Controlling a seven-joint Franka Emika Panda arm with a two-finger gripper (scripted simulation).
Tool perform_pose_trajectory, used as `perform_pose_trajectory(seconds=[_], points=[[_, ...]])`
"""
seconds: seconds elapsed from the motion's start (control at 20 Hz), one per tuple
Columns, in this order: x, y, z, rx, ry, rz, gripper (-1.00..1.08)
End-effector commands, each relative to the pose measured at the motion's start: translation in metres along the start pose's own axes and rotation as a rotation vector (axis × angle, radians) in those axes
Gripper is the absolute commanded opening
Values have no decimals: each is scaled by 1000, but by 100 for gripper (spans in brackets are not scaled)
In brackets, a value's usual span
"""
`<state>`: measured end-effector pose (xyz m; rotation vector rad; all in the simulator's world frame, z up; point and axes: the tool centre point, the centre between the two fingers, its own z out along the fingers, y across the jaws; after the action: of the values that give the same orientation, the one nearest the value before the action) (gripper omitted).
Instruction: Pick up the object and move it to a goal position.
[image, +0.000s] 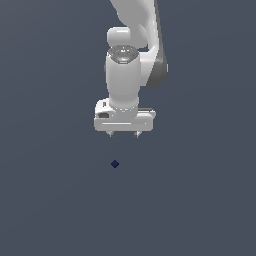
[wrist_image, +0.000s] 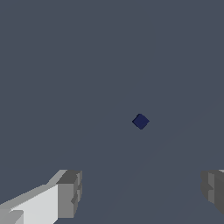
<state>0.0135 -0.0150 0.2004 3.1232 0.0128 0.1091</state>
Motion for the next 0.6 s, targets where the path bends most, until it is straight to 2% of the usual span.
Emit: perform_pose_trajectory(seconds=[0.0,0.55], points=[[0,0,0,0,0,-1,100],[6,6,16,-4,-10,-106,100]])
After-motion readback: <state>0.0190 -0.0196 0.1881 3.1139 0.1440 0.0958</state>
